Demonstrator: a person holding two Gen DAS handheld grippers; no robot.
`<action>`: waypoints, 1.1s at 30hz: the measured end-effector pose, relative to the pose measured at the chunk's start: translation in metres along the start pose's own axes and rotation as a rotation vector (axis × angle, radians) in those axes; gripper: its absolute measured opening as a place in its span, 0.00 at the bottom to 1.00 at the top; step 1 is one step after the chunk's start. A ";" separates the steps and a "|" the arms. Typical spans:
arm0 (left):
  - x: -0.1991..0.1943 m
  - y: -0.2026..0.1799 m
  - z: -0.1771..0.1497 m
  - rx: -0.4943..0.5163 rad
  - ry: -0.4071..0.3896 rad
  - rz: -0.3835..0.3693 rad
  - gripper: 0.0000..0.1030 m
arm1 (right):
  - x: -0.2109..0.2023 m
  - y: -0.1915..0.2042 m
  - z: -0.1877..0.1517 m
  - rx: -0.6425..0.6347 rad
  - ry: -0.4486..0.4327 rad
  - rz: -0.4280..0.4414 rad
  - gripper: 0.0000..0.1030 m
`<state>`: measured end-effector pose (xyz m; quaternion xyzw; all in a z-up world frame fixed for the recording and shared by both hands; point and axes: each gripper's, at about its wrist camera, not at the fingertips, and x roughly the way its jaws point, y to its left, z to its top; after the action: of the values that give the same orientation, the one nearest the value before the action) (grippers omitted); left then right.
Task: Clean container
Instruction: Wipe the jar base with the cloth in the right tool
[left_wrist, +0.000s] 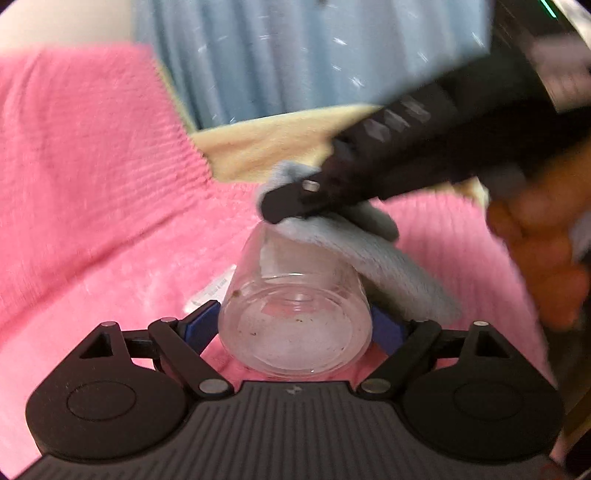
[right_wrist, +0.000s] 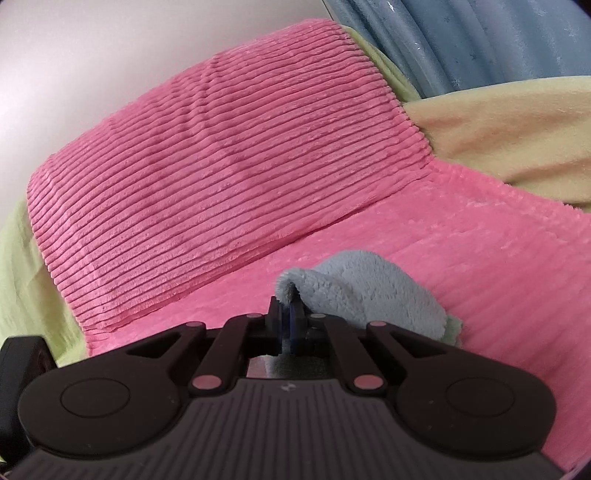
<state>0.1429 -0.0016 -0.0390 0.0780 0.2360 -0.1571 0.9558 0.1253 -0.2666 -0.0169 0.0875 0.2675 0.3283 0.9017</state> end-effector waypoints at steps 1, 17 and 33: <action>0.001 0.007 -0.001 -0.052 0.007 -0.023 0.85 | 0.000 0.001 0.000 -0.002 0.000 -0.003 0.01; 0.006 -0.007 -0.002 0.076 0.024 0.031 0.83 | -0.001 0.012 0.002 -0.039 -0.005 -0.048 0.01; 0.007 0.034 -0.006 -0.267 0.019 -0.156 0.83 | -0.010 0.008 -0.003 -0.057 -0.011 -0.064 0.01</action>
<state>0.1576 0.0300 -0.0451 -0.0668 0.2694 -0.1972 0.9402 0.1129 -0.2670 -0.0126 0.0549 0.2557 0.3065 0.9152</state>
